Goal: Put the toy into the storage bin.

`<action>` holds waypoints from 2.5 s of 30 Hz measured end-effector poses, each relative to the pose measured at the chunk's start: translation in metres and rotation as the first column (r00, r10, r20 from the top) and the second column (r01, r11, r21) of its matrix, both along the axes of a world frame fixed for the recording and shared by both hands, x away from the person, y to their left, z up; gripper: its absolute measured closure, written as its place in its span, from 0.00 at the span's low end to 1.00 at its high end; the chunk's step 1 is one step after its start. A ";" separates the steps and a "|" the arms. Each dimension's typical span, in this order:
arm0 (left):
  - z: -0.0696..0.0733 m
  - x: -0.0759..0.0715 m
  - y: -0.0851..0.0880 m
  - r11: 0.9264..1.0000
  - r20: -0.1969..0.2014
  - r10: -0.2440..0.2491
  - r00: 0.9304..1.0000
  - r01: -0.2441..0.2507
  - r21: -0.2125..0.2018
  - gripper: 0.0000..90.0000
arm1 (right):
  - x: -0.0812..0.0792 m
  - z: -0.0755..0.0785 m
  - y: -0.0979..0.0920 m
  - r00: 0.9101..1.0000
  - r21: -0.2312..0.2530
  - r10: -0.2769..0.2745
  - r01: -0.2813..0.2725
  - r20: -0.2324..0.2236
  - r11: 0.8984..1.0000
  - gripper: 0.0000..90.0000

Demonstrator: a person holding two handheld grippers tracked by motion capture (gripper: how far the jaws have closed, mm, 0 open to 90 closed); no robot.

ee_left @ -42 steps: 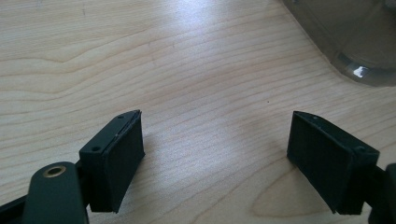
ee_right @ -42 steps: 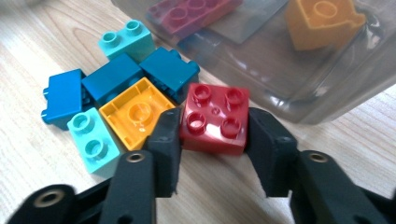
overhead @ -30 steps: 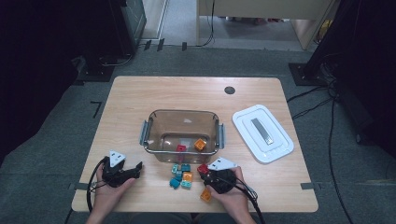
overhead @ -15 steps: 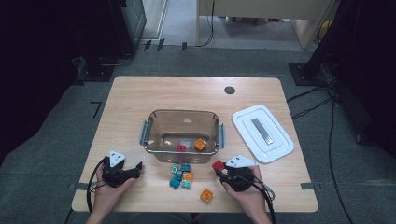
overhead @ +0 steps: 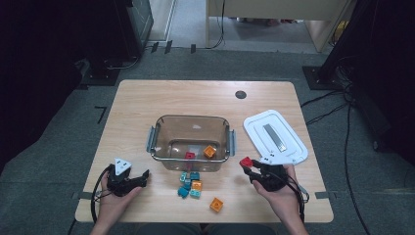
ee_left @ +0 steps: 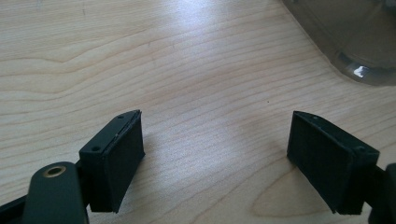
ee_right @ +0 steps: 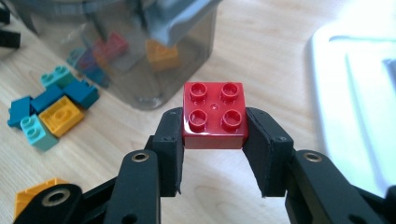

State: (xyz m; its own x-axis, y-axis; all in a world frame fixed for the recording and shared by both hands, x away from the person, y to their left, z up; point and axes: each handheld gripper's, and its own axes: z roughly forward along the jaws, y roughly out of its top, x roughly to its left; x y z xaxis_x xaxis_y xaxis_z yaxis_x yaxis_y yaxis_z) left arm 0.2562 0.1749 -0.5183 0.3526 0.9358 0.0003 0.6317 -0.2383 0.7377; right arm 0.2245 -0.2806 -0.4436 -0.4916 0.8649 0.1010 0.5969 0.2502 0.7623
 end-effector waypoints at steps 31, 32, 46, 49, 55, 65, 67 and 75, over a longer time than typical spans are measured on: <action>0.000 0.000 0.000 1.000 0.000 -0.001 1.000 0.001 0.000 0.21 | 0.065 0.063 0.077 0.974 -0.036 0.225 -0.225 -0.001 0.974 0.67; 0.000 0.000 0.000 1.000 0.000 0.000 1.000 0.000 0.000 0.21 | 0.067 0.062 0.081 0.973 -0.040 0.229 -0.229 -0.004 0.973 0.67; 0.000 0.000 0.000 1.000 0.001 0.000 1.000 0.000 0.000 0.21 | 0.077 0.056 0.096 0.970 -0.053 0.238 -0.240 -0.049 0.969 0.49; 0.000 0.000 0.000 1.000 0.001 0.000 1.000 0.000 0.000 0.21 | 0.076 0.058 0.094 0.970 -0.052 0.239 -0.242 -0.047 0.969 0.46; 0.000 0.000 0.000 1.000 0.000 0.000 1.000 0.000 0.000 0.21 | 0.069 0.063 0.083 0.974 -0.057 0.222 -0.224 -0.034 0.973 0.36; 0.000 0.000 0.000 1.000 0.000 0.001 1.000 -0.001 -0.002 0.21 | 0.052 0.066 0.054 0.983 -0.057 0.185 -0.185 0.003 0.981 0.28; 0.000 0.000 0.000 1.000 0.001 0.001 1.000 -0.001 -0.002 0.21 | 0.048 0.065 0.048 0.984 -0.057 0.179 -0.178 0.008 0.982 0.27; 0.000 0.000 0.000 1.000 0.001 0.001 1.000 -0.001 -0.002 0.21 | 0.031 0.057 0.026 0.989 -0.051 0.150 -0.150 0.014 0.987 0.26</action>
State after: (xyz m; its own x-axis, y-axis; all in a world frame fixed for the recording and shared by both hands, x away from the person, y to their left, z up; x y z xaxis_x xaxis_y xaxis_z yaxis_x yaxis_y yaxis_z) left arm 0.2563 0.1749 -0.5184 0.3519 0.9360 -0.0010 0.6313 -0.2366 0.7386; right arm 0.2557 -0.2545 -0.3862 -0.6175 0.7850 0.0497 0.5360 0.3737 0.7570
